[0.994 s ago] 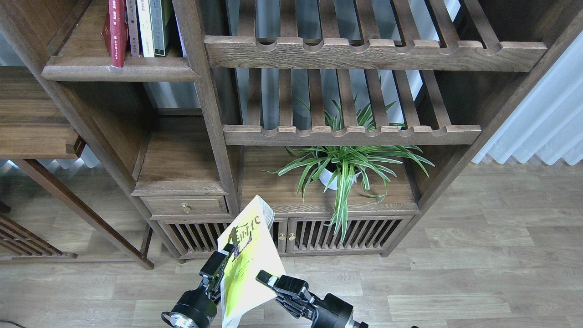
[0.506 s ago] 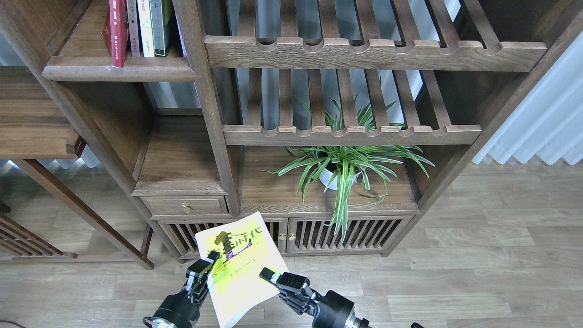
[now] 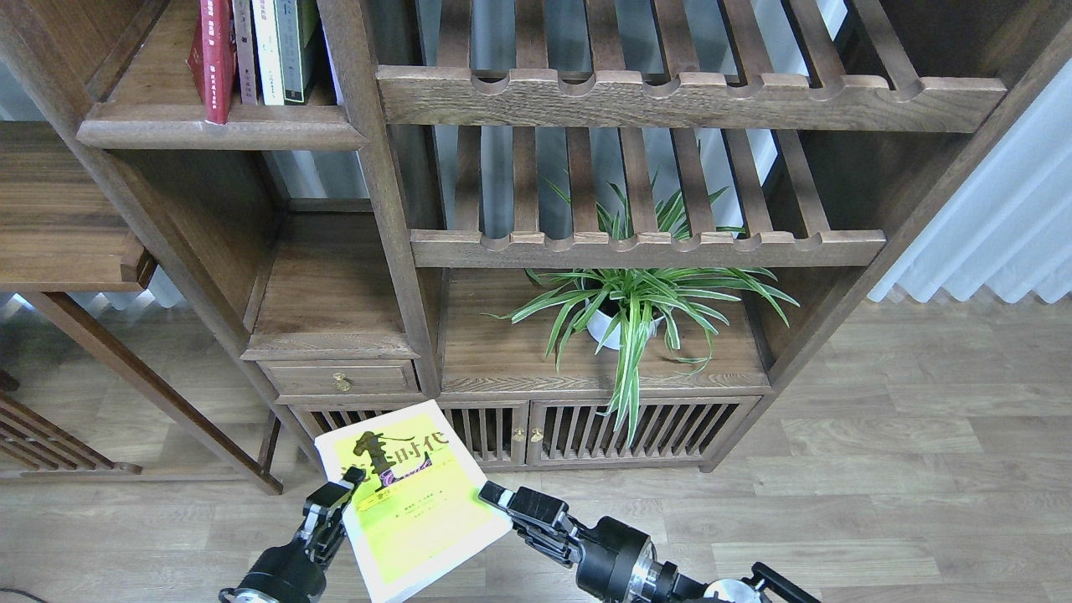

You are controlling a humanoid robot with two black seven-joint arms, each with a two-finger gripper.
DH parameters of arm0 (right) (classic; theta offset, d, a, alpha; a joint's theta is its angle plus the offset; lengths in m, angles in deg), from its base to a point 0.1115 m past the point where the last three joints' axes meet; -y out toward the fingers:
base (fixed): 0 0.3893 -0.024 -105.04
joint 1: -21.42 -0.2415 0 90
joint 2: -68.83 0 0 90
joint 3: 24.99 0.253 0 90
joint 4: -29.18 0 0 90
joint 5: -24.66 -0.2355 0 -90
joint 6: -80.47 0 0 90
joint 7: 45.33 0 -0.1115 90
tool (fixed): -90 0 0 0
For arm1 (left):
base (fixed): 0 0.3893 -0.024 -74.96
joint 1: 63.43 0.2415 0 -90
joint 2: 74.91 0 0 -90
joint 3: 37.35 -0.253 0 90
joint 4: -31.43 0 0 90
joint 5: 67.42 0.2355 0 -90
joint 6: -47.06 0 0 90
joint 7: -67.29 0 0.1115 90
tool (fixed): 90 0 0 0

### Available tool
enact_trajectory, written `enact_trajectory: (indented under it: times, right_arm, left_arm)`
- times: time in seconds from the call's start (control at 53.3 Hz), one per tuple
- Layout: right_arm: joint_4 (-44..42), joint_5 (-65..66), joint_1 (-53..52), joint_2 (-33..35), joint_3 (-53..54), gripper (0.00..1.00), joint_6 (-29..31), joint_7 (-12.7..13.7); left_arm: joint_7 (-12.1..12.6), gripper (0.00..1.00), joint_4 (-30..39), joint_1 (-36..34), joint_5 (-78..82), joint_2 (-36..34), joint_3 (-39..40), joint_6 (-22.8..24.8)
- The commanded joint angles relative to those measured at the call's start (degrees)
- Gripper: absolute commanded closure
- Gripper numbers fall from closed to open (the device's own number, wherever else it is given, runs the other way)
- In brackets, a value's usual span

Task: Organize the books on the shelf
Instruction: 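Pass the yellow-green book from the right gripper to the left gripper, then carry the yellow-green book with the left gripper up to the outer compartment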

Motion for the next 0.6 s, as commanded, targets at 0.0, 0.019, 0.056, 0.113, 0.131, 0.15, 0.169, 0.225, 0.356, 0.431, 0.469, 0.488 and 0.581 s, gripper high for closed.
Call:
enact_trajectory:
  times: [0.0,0.019,0.056,0.113,0.131,0.15,0.169,0.225,0.356,0.431,0.469,0.488,0.581]
  right_arm:
    - [0.0,0.0,-0.1,0.0,2.3,0.01,0.1,0.0]
    - [0.0,0.0,0.0,0.0,2.7,0.01,0.1,0.0]
    - [0.0,0.1,0.0,0.0,3.6,0.01,0.1,0.0]
    - [0.0,0.0,0.1,0.0,5.3,0.01,0.1,0.0]
    - [0.1,0.0,0.1,0.0,5.9,0.01,0.1,0.0]
    - [0.1,0.0,0.2,0.0,6.3,0.01,0.1,0.0]
    - [0.1,0.0,0.4,0.0,6.6,0.01,0.1,0.0]
    - [0.1,0.0,0.5,0.0,7.1,0.01,0.5,0.0]
    - [0.1,0.1,0.4,0.0,7.1,0.01,1.8,0.0]
    - [0.3,0.0,0.1,0.0,7.2,0.01,1.8,0.0]
    - [0.6,0.0,0.0,0.0,7.4,0.01,1.8,-0.1]
    - [0.7,0.1,0.0,0.0,7.8,0.01,1.8,0.0]
    - [0.7,0.2,-0.2,0.0,8.5,0.01,1.7,0.0]
  left_arm:
    - [0.2,0.97,-0.4,0.6,0.4,-2.6,1.7,0.0]
    - [0.2,0.97,-0.5,0.6,0.5,-3.1,2.2,0.0]
    - [0.1,0.97,-0.6,0.7,0.7,-3.8,3.2,0.0]
    - [0.1,0.97,-0.8,1.1,1.0,-4.7,5.1,0.0]
    - [0.1,0.97,-0.8,1.5,1.5,-4.9,6.3,0.0]
    - [0.1,0.97,-0.9,1.6,1.7,-5.1,7.0,0.0]
    - [0.0,0.97,-0.9,2.1,2.7,-5.3,8.5,0.0]
    - [0.1,0.96,-0.8,3.4,5.8,-5.8,12.3,0.0]
    - [0.1,0.96,0.3,7.0,17.1,-6.4,21.8,0.0]
    - [0.2,0.96,2.7,9.7,20.9,-6.4,26.3,0.0]
    - [0.2,0.96,4.2,11.1,22.5,-6.4,28.3,0.0]
    - [0.2,0.96,5.3,12.2,23.6,-6.4,29.7,0.0]
    - [0.3,0.96,10.4,14.3,24.8,-6.1,35.3,0.0]
